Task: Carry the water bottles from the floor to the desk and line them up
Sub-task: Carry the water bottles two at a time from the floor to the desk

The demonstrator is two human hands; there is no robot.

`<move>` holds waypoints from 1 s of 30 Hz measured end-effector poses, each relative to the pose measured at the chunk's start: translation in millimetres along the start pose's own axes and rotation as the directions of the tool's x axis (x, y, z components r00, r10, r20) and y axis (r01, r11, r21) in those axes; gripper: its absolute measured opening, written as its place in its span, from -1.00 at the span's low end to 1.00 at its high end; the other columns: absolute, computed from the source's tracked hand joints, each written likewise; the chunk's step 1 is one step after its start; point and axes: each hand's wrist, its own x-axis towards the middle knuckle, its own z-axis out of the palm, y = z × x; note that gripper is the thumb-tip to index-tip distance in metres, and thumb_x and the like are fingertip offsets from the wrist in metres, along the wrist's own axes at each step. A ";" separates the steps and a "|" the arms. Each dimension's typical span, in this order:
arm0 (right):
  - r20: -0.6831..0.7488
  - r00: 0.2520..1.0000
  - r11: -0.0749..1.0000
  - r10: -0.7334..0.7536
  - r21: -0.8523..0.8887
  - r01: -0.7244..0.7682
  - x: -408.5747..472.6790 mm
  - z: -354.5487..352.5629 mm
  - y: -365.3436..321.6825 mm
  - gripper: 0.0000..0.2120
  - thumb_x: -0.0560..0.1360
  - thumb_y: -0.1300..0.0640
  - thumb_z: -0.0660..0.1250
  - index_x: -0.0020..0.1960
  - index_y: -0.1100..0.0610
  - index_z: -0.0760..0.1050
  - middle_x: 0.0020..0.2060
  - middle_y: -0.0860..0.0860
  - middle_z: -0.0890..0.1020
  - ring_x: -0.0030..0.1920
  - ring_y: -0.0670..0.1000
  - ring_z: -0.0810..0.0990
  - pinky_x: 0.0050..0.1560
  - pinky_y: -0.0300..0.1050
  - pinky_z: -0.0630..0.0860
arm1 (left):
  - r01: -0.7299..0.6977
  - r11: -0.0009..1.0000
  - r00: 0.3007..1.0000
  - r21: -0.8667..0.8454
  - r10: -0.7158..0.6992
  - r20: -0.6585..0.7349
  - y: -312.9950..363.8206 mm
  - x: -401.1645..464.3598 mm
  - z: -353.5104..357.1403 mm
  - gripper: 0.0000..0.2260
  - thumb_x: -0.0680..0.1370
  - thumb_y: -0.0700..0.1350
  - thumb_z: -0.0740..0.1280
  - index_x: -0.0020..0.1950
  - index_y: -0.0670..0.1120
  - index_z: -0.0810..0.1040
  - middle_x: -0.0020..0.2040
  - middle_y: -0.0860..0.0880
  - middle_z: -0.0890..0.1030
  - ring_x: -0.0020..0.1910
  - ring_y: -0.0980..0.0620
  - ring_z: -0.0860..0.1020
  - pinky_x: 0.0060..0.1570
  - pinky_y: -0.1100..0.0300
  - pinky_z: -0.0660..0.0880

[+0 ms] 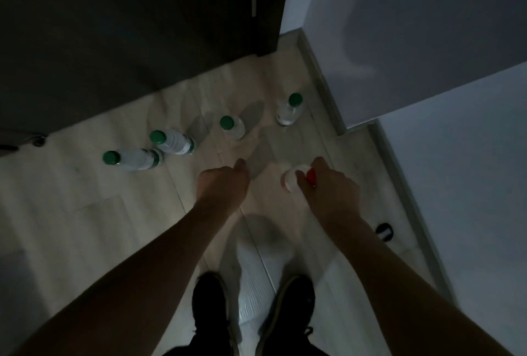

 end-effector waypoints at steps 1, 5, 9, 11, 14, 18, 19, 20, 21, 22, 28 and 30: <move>-0.004 1.000 1.000 -0.005 0.005 0.005 -13.8 -18.2 -3.2 -0.71 0.56 -0.24 0.10 -0.01 -0.03 0.35 -0.43 -0.11 0.48 -0.45 -0.10 0.50 -0.32 -0.13 0.53 | -0.002 1.000 1.000 -0.013 0.002 -0.013 -0.3 -14.3 -19.6 -0.82 0.60 0.02 0.22 0.01 -0.08 0.48 -0.42 -0.06 0.60 -0.46 -0.09 0.60 -0.43 0.22 0.25; -0.053 0.999 1.000 -0.004 0.011 0.004 -61.3 -106.3 -27.9 -0.65 0.53 -0.27 -0.02 -0.05 -0.04 0.36 -0.47 -0.11 0.46 -0.49 -0.16 0.47 -0.35 -0.17 0.53 | -0.023 0.995 0.987 -0.093 0.008 -0.160 -3.6 -70.3 -115.6 -0.77 0.51 0.02 0.38 -0.08 -0.15 0.54 -0.50 -0.10 0.53 -0.56 -0.11 0.52 -0.49 0.22 0.30; -0.121 0.993 1.000 -0.003 0.012 0.004 -108.6 -215.6 -62.1 -0.65 0.55 -0.25 -0.02 -0.05 -0.03 0.40 -0.48 -0.12 0.45 -0.50 -0.17 0.44 -0.39 -0.23 0.43 | 0.012 0.981 0.966 -0.194 -0.062 -0.252 -6.2 -128.3 -237.6 -0.77 0.47 0.02 0.44 -0.13 -0.14 0.56 -0.45 -0.10 0.58 -0.51 -0.10 0.55 -0.48 0.24 0.31; -0.157 0.987 0.999 -0.030 0.036 0.037 -137.7 -277.8 -78.0 -0.66 0.57 -0.22 0.04 -0.02 -0.01 0.45 -0.44 -0.11 0.51 -0.45 -0.12 0.51 -0.34 -0.20 0.47 | -0.004 0.972 0.943 -0.235 -0.074 -0.324 -5.2 -158.7 -304.2 -0.77 0.43 0.03 0.47 -0.15 -0.11 0.56 -0.43 -0.04 0.59 -0.51 -0.05 0.56 -0.45 0.29 0.26; -0.225 0.973 0.995 -0.058 0.063 0.074 -187.9 -371.2 -101.1 -0.70 0.56 -0.21 0.11 -0.06 0.00 0.43 -0.42 -0.14 0.47 -0.43 -0.10 0.51 -0.34 -0.23 0.37 | -0.004 0.946 0.904 -0.325 -0.136 -0.406 -1.1 -207.3 -398.9 -0.76 0.45 0.10 0.41 -0.12 -0.06 0.54 -0.39 0.01 0.59 -0.47 -0.01 0.56 -0.38 0.26 0.30; -0.349 0.936 0.983 -0.049 0.148 0.107 -267.0 -465.9 -120.9 -0.76 0.55 -0.17 0.20 -0.12 -0.01 0.42 -0.47 -0.12 0.47 -0.48 -0.13 0.43 -0.41 -0.31 0.28 | -0.049 0.906 0.787 -0.420 -0.224 -0.575 3.9 -279.9 -504.6 -0.79 0.42 0.13 0.39 -0.24 0.02 0.48 -0.46 0.16 0.38 -0.52 0.14 0.31 -0.41 0.40 0.13; -0.420 0.906 0.975 -0.049 0.175 0.134 -285.5 -482.8 -123.4 -0.77 0.55 -0.14 0.25 -0.13 0.02 0.45 -0.48 -0.09 0.49 -0.49 -0.11 0.44 -0.40 -0.30 0.34 | -0.065 0.896 0.759 -0.440 -0.242 -0.604 3.0 -296.9 -525.0 -0.79 0.42 0.15 0.35 -0.25 0.04 0.47 -0.46 0.17 0.38 -0.51 0.18 0.30 -0.41 0.44 0.08; -0.481 0.876 0.967 -0.044 0.200 0.159 -302.3 -496.7 -124.9 -0.77 0.54 -0.11 0.28 -0.15 0.04 0.48 -0.48 -0.08 0.50 -0.49 -0.10 0.45 -0.40 -0.30 0.39 | -0.083 0.882 0.738 -0.463 -0.258 -0.623 2.1 -312.0 -542.3 -0.80 0.43 0.17 0.31 -0.25 0.07 0.46 -0.46 0.17 0.40 -0.51 0.20 0.31 -0.40 0.47 0.09; -0.511 0.859 0.958 -0.027 0.233 0.169 -317.0 -508.4 -125.5 -0.78 0.53 -0.11 0.30 -0.15 0.02 0.48 -0.47 -0.09 0.51 -0.49 -0.13 0.46 -0.38 -0.32 0.38 | -0.101 0.870 0.721 -0.483 -0.270 -0.638 2.2 -325.0 -557.3 -0.80 0.42 0.18 0.30 -0.25 0.08 0.45 -0.46 0.16 0.42 -0.50 0.20 0.33 -0.41 0.47 0.11; -0.518 0.856 0.948 -0.005 0.269 0.168 -329.3 -518.0 -125.7 -0.81 0.53 -0.13 0.30 -0.15 -0.03 0.45 -0.45 -0.12 0.52 -0.47 -0.16 0.45 -0.37 -0.37 0.33 | -0.120 0.859 0.709 -0.497 -0.276 -0.649 3.9 -336.5 -570.3 -0.80 0.42 0.18 0.30 -0.26 0.08 0.45 -0.46 0.15 0.44 -0.50 0.20 0.35 -0.41 0.46 0.14; -0.528 0.846 0.934 0.076 0.334 0.125 -373.9 -544.7 -113.5 -0.78 0.50 -0.17 0.30 -0.03 -0.04 0.51 -0.33 -0.15 0.51 -0.36 -0.12 0.49 -0.17 -0.24 0.42 | -0.238 0.841 0.693 -0.487 -0.204 -0.691 34.1 -384.9 -622.8 -0.84 0.39 0.08 0.34 -0.30 0.06 0.45 -0.45 0.12 0.46 -0.48 0.17 0.40 -0.42 0.41 0.18; -0.547 0.831 0.934 0.105 0.340 0.106 -390.1 -546.0 -108.0 -0.78 0.49 -0.15 0.33 -0.04 -0.01 0.53 -0.34 -0.14 0.50 -0.35 -0.11 0.50 -0.18 -0.24 0.42 | -0.271 0.839 0.686 -0.472 -0.176 -0.706 41.9 -398.5 -628.2 -0.85 0.40 0.07 0.34 -0.30 0.04 0.46 -0.44 0.11 0.47 -0.47 0.16 0.43 -0.42 0.40 0.19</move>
